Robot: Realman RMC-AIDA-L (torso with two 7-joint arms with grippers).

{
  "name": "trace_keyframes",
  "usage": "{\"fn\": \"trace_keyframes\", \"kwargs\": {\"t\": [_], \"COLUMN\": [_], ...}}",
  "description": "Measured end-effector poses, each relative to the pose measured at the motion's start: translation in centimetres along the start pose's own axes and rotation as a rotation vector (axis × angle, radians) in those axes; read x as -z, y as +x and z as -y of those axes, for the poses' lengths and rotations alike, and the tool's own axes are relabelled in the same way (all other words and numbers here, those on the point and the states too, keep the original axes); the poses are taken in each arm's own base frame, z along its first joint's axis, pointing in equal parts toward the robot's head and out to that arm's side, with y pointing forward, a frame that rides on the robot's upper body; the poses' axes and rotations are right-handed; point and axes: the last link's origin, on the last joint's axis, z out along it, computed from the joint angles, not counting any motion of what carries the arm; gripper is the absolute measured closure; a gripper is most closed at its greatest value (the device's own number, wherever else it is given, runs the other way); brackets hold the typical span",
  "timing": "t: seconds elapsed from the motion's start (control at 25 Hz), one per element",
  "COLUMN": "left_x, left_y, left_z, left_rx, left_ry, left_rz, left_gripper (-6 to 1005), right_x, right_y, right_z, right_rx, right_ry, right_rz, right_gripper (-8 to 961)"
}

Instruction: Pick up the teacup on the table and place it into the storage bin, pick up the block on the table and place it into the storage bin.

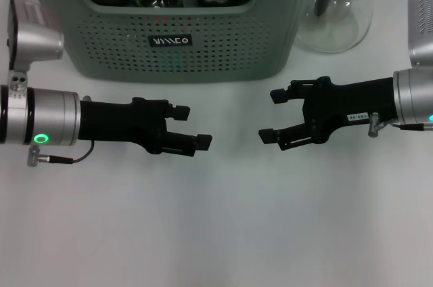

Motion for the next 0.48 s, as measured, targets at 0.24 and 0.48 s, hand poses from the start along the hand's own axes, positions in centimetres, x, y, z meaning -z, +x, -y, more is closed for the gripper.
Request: {"fn": "trace_keyframes", "kwargs": {"t": [0.24,0.48], "left_x": [-0.05,-0.08], "left_y": [-0.08,-0.1], "left_z": [0.01,-0.01], "left_rx": [0.003,0.003], "left_ry": [0.001,0.001], "left_rz": [0.0,0.0], "left_gripper": [109,109], "right_x": [-0.03,-0.05], "right_y": [-0.06,-0.06], "right_z": [0.02,0.03], "right_rx": [-0.005,-0.006], "right_ry": [0.0,0.0], "right_rz": [0.0,0.0], "right_gripper": [26,26]}}
